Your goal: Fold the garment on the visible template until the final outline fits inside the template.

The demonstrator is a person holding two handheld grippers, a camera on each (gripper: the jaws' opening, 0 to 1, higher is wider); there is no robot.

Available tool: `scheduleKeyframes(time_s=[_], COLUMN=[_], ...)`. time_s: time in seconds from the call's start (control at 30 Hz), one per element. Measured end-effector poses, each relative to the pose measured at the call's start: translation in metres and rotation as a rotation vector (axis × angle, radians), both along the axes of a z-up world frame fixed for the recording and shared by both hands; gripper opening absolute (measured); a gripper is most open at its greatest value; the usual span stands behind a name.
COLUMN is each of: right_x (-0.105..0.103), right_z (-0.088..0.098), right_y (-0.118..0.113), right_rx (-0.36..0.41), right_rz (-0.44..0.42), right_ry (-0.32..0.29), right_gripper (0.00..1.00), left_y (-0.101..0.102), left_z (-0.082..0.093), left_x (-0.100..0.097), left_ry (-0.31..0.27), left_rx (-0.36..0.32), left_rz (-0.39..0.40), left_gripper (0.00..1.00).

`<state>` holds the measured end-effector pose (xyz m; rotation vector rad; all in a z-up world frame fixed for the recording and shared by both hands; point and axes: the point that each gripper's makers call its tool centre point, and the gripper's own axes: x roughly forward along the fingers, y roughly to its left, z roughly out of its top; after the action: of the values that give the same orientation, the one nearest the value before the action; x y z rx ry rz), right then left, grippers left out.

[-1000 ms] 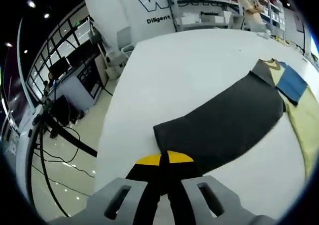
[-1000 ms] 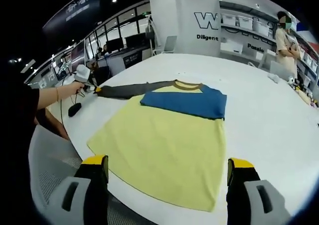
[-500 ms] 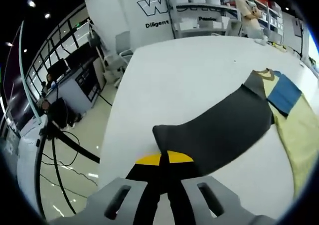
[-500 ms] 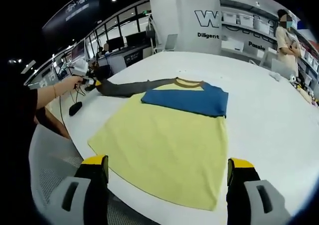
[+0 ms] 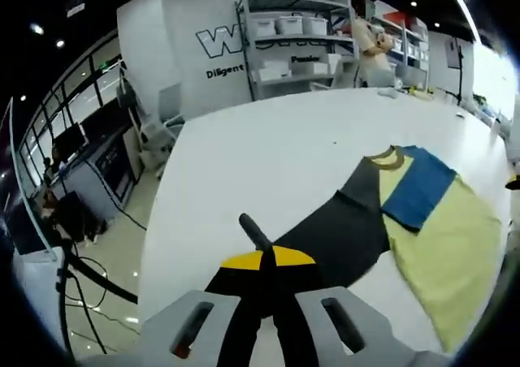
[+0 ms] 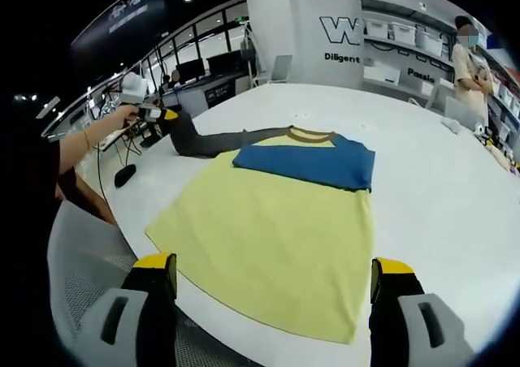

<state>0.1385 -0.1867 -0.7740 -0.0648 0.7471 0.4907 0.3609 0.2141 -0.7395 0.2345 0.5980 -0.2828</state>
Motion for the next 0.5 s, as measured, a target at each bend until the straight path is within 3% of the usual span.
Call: scheduleKeyframes(time_s=[0.33,0.4,0.5], right_x=[0.0,0.0,0.0], right_z=[-0.001,-0.001,-0.001], right_y=[0.002,0.003,0.003], right_rx=[-0.005,-0.004,-0.009], right_rz=[0.007,0.008,0.01], right_ry=[0.001,-0.001,-0.002], right_gripper=[0.99,0.99,0.99], left_y=[-0.082,-0.089,-0.118], left_z=[0.035,0.037,0.042], left_x=[0.016,0.017,0.019], left_ry=[-0.028,-0.03,-0.029], left_rx=[-0.039,-0.038,-0.051], left_rz=[-0.175,-0.186,-0.25], left_gripper=[0.03,0.03,0.03])
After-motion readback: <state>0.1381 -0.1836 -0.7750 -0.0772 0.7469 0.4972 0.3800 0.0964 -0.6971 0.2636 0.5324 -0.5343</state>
